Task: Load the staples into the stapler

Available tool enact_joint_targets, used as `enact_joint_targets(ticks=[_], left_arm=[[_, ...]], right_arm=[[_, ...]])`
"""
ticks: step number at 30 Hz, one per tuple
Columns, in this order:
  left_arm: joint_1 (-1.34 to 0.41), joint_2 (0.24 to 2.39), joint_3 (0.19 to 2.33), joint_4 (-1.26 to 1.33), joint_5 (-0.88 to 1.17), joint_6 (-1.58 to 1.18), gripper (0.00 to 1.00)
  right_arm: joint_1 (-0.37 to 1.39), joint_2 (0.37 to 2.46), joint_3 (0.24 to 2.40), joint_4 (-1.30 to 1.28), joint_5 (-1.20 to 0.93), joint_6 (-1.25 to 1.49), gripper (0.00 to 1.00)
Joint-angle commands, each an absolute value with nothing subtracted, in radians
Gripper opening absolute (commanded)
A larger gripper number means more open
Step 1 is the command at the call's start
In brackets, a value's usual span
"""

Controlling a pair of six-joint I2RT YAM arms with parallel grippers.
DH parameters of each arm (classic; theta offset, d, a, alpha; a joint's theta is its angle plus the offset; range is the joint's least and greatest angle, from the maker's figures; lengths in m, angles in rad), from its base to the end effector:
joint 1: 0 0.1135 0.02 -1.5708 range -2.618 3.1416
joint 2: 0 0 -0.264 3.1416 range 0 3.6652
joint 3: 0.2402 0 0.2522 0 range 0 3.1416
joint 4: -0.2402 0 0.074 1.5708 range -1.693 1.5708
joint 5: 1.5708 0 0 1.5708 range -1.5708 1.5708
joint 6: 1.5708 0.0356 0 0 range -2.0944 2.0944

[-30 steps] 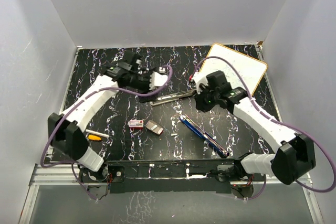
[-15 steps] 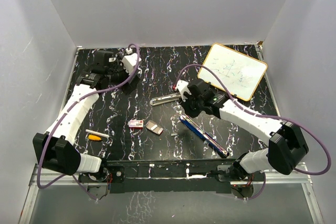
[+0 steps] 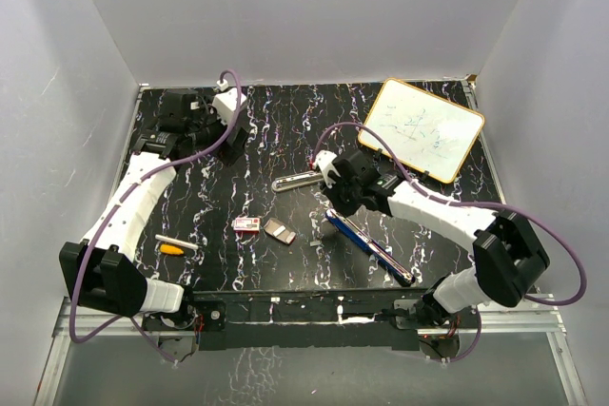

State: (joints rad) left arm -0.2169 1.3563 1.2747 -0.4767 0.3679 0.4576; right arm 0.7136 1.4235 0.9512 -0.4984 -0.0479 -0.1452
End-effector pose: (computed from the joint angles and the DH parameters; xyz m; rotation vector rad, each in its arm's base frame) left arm 0.2939 -0.0779 0.3545 0.8934 1.8975 -0.2465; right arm 0.2170 0.1902 0.2262 -1.0849 2.3236 0.2814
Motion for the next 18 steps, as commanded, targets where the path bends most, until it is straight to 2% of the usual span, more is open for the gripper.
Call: enact_joint_targets(ticks=[1,18], left_arm=[[-0.204,1.329,1.267,-0.472,0.403,0.441,0.84],[-0.195,1.325,1.269,-0.477,0.413,0.439,0.84]], right_arm=[[0.718,1.444,0.966,-0.45,-0.041,-0.126,0.12],[0.719,1.47,0.967,-0.454,-0.029,-0.112,0.11]])
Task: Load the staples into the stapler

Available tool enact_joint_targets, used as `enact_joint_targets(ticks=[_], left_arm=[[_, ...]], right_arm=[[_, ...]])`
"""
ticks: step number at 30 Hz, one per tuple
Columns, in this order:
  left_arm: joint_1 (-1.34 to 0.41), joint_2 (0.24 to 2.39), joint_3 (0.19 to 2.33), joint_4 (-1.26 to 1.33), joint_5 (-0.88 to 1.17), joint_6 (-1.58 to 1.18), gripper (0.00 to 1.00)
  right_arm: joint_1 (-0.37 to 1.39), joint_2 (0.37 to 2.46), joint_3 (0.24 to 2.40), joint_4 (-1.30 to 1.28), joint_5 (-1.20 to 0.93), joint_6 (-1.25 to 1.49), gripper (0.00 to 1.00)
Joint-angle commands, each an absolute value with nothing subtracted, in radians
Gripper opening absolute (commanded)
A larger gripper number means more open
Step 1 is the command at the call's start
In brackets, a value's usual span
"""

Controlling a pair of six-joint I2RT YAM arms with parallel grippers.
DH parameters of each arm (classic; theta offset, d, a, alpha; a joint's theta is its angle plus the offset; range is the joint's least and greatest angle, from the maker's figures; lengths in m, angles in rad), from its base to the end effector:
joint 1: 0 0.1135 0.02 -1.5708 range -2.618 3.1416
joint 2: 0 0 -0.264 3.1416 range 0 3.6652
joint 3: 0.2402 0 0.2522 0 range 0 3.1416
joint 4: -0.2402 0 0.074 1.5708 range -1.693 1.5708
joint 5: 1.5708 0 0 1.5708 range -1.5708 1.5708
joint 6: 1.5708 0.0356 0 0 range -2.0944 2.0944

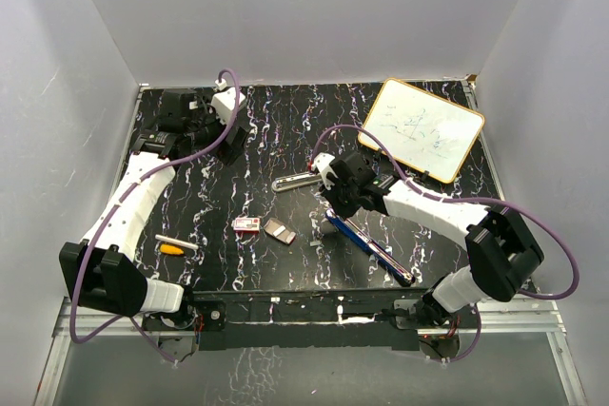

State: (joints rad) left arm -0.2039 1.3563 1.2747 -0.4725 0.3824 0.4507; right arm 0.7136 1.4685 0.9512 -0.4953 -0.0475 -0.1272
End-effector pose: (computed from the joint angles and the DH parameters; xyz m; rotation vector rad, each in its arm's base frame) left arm 0.2949 -0.0745 0.3550 0.8807 1.8965 -0.2568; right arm 0.2209 0.1935 0.2142 -1.0802 2.3728 0.2752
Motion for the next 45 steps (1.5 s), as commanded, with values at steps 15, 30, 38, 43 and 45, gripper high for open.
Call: enact_joint_targets(ticks=[15,30,38,43,45], left_arm=[[-0.189,1.32,1.267,-0.48,0.425,0.434,0.84],[-0.183,1.319,1.265,-0.483,0.428,0.431,0.84],[-0.179,1.317,1.262,-0.482,0.429,0.431,0.84],[-0.178,1.316,1.262,-0.483,0.432,0.431,0.84],[-0.178,1.315,1.262,-0.483,0.432,0.431,0.84]], right_arm=[[0.719,1.481,0.971,-0.452,-0.018,-0.108,0.11],[0.718,1.496,0.978,-0.457,-0.007,-0.075,0.11],[0.717,1.503,0.978,-0.456,0.003,-0.066,0.11],[0.717,1.512,0.976,-0.455,0.009,-0.064,0.12],[0.717,1.518,0.978,-0.455,0.01,-0.064,0.12]])
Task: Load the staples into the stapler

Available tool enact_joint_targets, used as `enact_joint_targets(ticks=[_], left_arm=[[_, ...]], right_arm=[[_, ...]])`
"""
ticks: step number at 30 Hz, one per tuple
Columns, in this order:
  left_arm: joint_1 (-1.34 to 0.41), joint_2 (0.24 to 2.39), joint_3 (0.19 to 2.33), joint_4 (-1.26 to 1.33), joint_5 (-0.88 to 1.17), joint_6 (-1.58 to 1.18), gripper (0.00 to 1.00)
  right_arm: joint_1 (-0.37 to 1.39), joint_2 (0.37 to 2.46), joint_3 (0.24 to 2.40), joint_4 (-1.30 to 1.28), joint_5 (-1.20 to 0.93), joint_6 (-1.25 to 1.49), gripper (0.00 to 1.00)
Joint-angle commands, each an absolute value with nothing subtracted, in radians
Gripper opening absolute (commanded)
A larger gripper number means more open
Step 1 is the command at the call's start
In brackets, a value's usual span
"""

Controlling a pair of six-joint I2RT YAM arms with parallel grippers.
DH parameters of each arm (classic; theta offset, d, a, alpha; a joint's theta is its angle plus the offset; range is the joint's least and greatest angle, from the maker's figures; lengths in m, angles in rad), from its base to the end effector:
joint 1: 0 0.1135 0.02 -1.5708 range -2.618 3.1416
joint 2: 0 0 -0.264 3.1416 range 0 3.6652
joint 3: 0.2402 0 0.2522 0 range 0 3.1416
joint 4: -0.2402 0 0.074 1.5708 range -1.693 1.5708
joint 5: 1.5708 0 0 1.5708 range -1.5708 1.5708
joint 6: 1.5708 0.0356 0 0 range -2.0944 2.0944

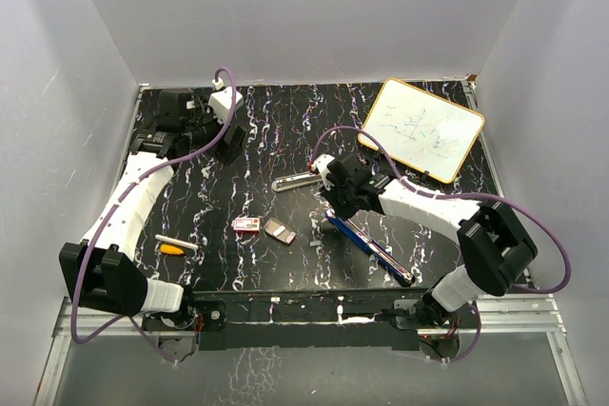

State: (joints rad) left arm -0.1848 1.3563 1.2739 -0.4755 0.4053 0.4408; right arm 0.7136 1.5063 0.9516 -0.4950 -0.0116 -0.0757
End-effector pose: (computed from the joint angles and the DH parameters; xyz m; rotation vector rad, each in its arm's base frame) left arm 0.2957 -0.0696 0.3546 0.8645 1.9036 -0.2762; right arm 0.2246 0.1950 0.2039 -1.0190 2.4360 0.2353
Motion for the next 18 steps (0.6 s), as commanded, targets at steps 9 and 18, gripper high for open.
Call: enact_joint_targets(ticks=[9,18], left_arm=[[-0.175,1.314,1.261,-0.483,0.435,0.431,0.84],[-0.175,1.309,1.258,-0.486,0.437,0.436,0.84]], right_arm=[[0.716,1.545,0.996,-0.462,0.019,-0.059,0.13],[0.718,1.594,1.056,-0.494,0.031,-0.055,0.27]])
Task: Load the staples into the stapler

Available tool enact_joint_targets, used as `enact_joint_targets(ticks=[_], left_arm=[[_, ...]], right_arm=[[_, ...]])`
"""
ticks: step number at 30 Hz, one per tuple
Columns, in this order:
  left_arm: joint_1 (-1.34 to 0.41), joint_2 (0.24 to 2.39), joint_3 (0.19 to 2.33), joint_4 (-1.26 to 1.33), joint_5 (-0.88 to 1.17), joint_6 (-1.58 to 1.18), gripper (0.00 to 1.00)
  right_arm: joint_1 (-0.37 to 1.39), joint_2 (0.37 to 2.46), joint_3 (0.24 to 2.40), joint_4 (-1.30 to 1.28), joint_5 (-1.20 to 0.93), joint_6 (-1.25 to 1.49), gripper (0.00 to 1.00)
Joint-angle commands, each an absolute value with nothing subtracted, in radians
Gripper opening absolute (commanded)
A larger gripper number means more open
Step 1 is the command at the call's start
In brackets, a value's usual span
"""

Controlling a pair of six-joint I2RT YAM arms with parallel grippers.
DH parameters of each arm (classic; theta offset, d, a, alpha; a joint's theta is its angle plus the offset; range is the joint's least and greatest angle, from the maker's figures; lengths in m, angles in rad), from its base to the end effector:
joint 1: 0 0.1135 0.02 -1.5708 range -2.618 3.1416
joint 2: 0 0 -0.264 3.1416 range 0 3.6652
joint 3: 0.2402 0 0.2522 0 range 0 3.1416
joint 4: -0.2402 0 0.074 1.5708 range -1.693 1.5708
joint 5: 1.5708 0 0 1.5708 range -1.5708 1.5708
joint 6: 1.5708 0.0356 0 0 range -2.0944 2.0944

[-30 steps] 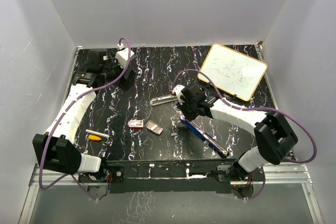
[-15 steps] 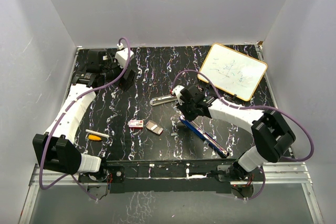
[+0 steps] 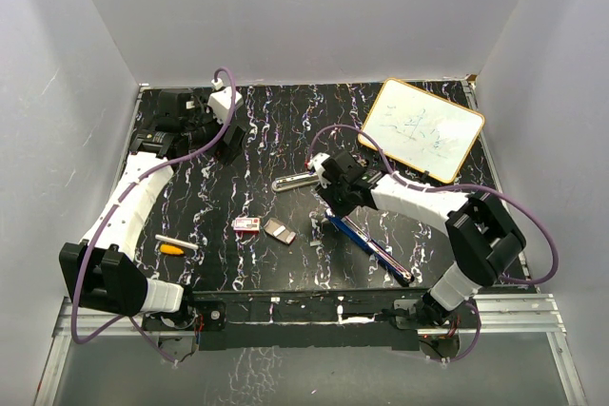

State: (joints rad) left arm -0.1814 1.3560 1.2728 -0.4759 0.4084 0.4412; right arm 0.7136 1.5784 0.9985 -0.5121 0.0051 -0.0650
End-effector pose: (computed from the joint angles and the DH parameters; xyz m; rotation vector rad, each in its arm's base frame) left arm 0.2957 -0.0686 0.3543 0.8632 1.9046 -0.2775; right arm 0.2347 0.2030 0.1962 -1.0152 2.4792 0.2019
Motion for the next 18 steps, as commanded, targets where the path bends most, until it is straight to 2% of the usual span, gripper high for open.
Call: enact_joint_targets(ticks=[1,6,9,14,18], left_arm=[[-0.175,1.308,1.256,-0.485,0.44,0.436,0.84],[-0.174,1.302,1.237,-0.477,0.459,0.438,0.84],[-0.174,1.294,1.226,-0.475,0.478,0.44,0.84],[-0.194,1.298,1.153,-0.445,0.628,0.401,0.77],[-0.356,1.313,1.088,-0.441,0.607,0.424,0.75]], right_arm=[[0.717,1.596,1.059,-0.494,0.03,-0.057,0.3],[0.717,1.581,1.074,-0.496,0.023,-0.07,0.48],[0.716,1.523,1.056,-0.477,-0.014,-0.112,0.56],[0.713,1.351,0.981,-0.429,-0.053,-0.183,0.58],[0.647,1.232,0.971,-0.421,-0.091,-0.222,0.59]])
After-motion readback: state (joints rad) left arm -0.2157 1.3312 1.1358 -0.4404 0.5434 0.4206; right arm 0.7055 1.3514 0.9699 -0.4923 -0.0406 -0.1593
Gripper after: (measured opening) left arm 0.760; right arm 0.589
